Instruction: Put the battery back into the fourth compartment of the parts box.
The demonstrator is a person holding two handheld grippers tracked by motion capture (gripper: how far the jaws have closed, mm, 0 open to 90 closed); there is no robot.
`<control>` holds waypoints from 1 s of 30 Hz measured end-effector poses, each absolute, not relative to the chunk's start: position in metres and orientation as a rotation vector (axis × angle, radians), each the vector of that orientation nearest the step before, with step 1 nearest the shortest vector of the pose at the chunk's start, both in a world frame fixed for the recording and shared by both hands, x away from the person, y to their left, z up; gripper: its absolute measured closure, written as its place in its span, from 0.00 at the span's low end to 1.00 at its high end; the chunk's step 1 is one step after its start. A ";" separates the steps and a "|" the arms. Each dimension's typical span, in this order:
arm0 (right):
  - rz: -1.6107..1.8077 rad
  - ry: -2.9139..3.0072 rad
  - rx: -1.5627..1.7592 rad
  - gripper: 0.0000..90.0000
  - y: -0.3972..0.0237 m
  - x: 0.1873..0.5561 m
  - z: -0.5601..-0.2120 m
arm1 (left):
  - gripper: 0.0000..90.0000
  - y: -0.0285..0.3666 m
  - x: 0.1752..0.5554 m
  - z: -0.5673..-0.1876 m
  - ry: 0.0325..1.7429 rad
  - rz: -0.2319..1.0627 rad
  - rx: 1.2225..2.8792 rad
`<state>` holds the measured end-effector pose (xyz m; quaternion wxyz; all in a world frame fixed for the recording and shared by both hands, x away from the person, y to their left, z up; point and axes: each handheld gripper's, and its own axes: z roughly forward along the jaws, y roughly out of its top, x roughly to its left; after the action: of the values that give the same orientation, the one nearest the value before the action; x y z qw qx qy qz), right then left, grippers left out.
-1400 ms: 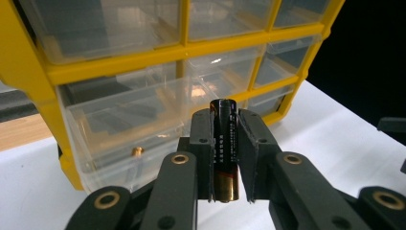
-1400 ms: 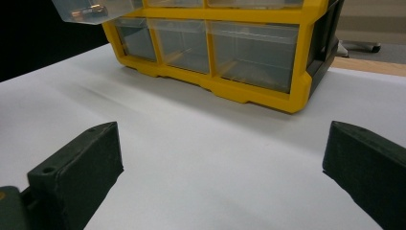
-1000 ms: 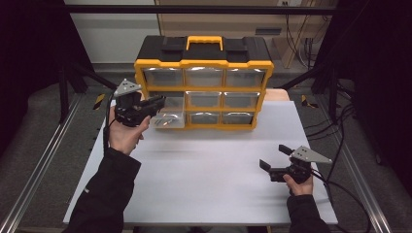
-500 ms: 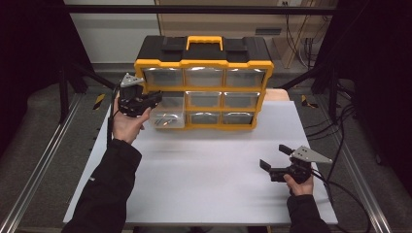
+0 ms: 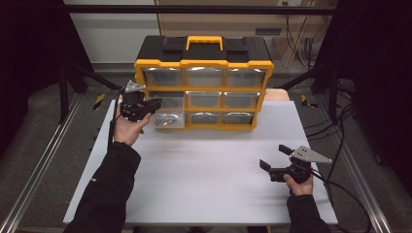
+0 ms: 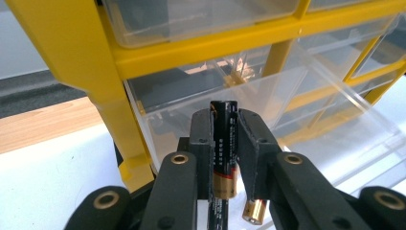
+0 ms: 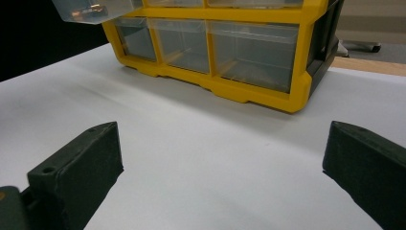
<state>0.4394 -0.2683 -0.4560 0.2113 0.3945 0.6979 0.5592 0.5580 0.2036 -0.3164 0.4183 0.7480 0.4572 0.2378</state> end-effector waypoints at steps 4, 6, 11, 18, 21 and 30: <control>1.554 1.942 1.100 0.00 -0.268 0.439 -0.456 | 0.86 0.202 0.558 -0.322 1.136 0.598 1.896; 1.554 1.939 1.101 0.00 -0.268 0.439 -0.456 | 0.83 0.202 0.557 -0.322 1.129 0.598 1.887; 1.556 1.938 1.101 0.00 -0.268 0.439 -0.456 | 0.76 0.204 0.551 -0.318 1.099 0.604 1.854; 1.560 1.934 1.101 0.00 -0.269 0.439 -0.455 | 0.45 0.217 0.530 -0.309 0.984 0.585 1.735; 1.558 1.932 1.093 0.00 -0.269 0.439 -0.455 | 0.38 0.220 0.523 -0.309 0.956 0.592 1.716; 1.558 1.931 1.097 0.00 -0.269 0.439 -0.455 | 0.09 0.232 0.494 -0.317 0.870 0.540 1.682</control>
<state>0.4385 -0.2689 -0.4552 0.2128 0.3950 0.6956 0.5611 0.4943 0.2321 -0.3170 0.5533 0.7115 0.3679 0.2286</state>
